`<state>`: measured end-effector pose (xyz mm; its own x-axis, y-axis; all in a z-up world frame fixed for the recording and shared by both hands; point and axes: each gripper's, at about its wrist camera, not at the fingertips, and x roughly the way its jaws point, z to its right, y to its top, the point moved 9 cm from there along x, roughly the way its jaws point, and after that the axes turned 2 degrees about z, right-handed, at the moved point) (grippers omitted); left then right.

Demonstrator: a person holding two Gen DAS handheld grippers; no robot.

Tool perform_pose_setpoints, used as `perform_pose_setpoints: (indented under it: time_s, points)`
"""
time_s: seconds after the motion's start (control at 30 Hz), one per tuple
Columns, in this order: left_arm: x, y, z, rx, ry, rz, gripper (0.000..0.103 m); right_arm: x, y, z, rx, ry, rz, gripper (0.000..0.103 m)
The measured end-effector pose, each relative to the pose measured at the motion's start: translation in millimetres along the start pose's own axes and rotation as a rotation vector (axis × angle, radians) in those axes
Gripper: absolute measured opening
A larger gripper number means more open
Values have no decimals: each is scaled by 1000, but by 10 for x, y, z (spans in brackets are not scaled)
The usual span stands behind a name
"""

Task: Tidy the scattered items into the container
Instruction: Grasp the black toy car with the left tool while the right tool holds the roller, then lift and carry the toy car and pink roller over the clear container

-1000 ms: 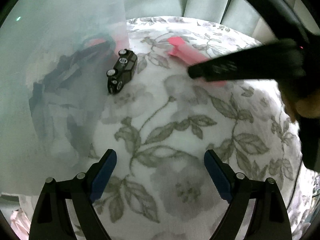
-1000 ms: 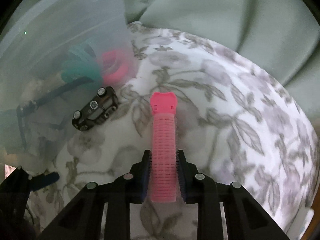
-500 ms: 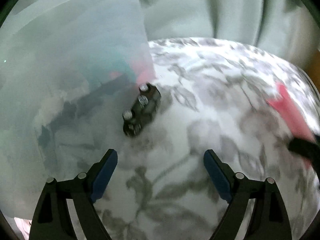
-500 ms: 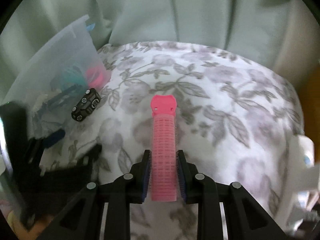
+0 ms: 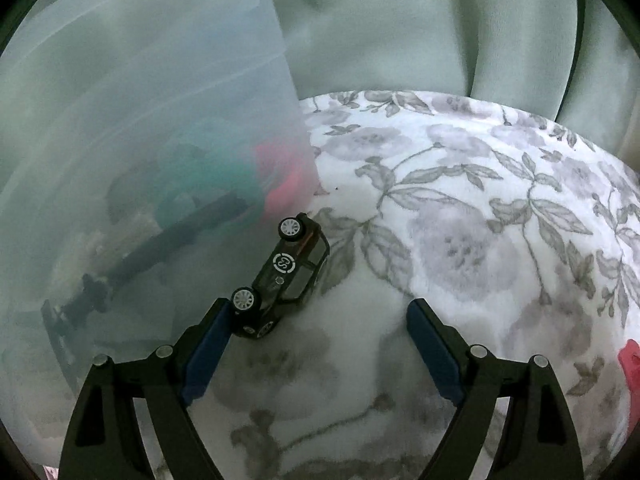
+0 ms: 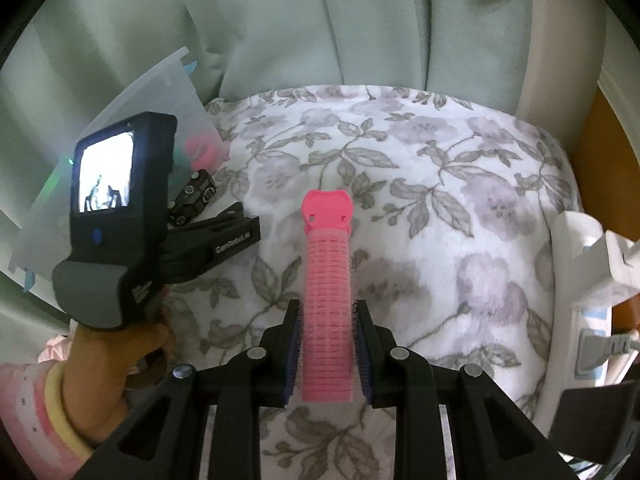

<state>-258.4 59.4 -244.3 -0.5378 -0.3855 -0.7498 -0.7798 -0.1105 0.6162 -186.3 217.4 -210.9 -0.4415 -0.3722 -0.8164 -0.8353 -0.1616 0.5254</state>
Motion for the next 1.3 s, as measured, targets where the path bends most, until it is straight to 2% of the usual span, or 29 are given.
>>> perform_pose_setpoints:
  time_s: [0.27,0.43,0.53,0.7,0.8,1.0,1.3]
  points:
    - [173,187,13,18,-56,8,66,-17,-45,-11,22,14,-5,27]
    - [275,297,11,24,-55,17,63,-23,-34,-10,30,20,-1,27]
    - [339,357,-11,15,-71,14,56,-30,-38,3,35,22,1,27]
    - [436,419,-88,5,-72,3,37,-21,-54,39,52,22,-2,27]
    - [440,439,-40,11,-70,1,30,-14,-59,56,60,20,-3,27]
    - [517,466,11,40,-87,-7,30,-23,-88,43,88,22,1,27]
    - [426,255,-22,76,-123,-34,30,-152,-117,33,121,14,28,27]
